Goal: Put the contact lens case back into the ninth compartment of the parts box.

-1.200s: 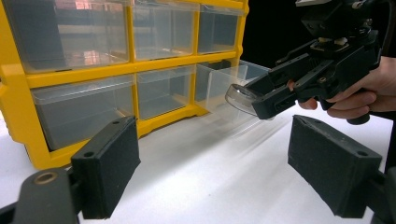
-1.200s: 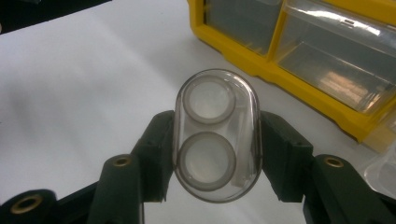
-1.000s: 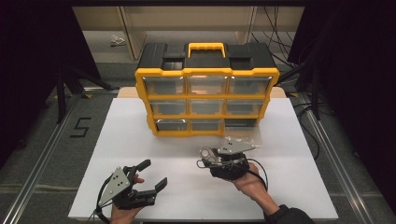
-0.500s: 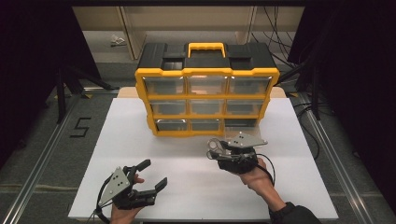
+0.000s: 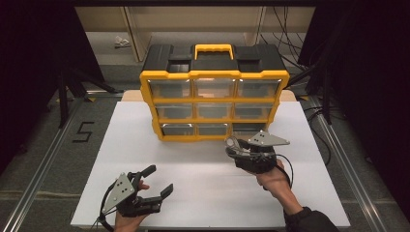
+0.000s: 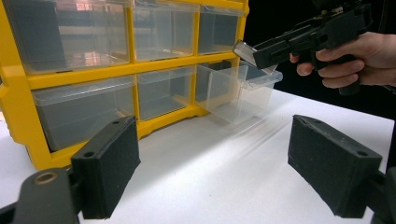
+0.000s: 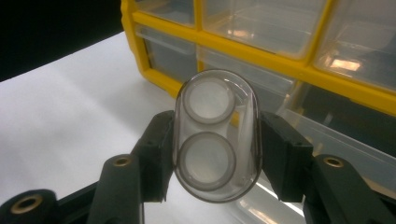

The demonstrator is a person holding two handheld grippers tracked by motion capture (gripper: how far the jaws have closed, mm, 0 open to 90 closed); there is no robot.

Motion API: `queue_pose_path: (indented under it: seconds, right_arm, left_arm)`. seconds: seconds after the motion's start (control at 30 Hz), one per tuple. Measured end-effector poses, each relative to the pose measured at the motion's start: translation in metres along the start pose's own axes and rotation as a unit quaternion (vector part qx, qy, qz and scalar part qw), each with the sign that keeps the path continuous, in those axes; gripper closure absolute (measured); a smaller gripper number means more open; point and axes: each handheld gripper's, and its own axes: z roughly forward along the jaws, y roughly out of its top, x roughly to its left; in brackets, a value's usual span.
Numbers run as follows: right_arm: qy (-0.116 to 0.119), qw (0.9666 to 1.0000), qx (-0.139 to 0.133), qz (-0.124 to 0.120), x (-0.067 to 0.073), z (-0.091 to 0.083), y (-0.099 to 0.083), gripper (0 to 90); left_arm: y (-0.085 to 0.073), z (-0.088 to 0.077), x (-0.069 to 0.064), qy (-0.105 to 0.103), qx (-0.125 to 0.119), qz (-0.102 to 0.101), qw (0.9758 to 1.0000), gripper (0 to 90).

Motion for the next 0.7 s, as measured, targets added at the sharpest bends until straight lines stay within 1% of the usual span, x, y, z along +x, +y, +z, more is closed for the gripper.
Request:
queue_pose_path:
  seconds: [0.7]
  right_arm:
    - [-0.025,0.9992,-0.012,0.028,-0.024,-0.009,0.001,49.4]
  left_arm:
    - [0.000,0.000,0.000,0.000,0.000,0.000,1.0000,16.2]
